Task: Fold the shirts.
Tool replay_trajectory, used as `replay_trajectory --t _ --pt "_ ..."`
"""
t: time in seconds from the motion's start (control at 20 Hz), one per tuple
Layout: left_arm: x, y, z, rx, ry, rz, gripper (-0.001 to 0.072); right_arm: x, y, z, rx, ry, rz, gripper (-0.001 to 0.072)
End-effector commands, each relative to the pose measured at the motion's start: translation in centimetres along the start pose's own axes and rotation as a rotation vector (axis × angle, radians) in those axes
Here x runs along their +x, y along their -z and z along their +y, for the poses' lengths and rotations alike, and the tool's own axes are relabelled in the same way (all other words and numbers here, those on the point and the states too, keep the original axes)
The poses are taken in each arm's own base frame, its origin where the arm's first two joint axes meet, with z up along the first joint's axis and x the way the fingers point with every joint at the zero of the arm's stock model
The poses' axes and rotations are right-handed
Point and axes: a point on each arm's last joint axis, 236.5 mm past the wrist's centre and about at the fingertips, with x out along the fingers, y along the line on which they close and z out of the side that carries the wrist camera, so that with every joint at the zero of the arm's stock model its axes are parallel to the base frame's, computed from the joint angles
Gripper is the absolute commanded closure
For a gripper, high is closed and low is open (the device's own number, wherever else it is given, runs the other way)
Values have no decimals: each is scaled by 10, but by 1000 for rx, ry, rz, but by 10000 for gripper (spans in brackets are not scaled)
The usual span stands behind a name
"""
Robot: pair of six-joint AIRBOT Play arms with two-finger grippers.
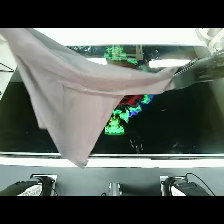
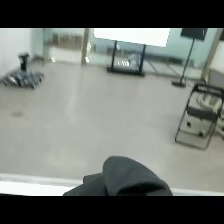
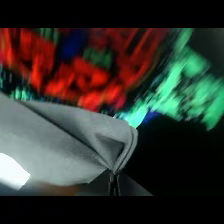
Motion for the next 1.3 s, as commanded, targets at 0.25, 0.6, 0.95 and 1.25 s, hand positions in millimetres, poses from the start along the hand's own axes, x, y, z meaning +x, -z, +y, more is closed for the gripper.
replay_trajectory --t 0.25,0.6,0.95,1.25 --pt "127 319 -78 -40 155 729 679 164 100 -24 37 -48 464 693" --pt "-2 491 -91 147 186 1547 -13 162 123 -16 -14 -104 568 693" --pt "-80 474 -43 32 108 1617 -13 154 133 -10 -40 -145 620 692" --pt "-210 543 -16 -314 -20 1680 -13 158 128 -10 -41 -143 591 692"
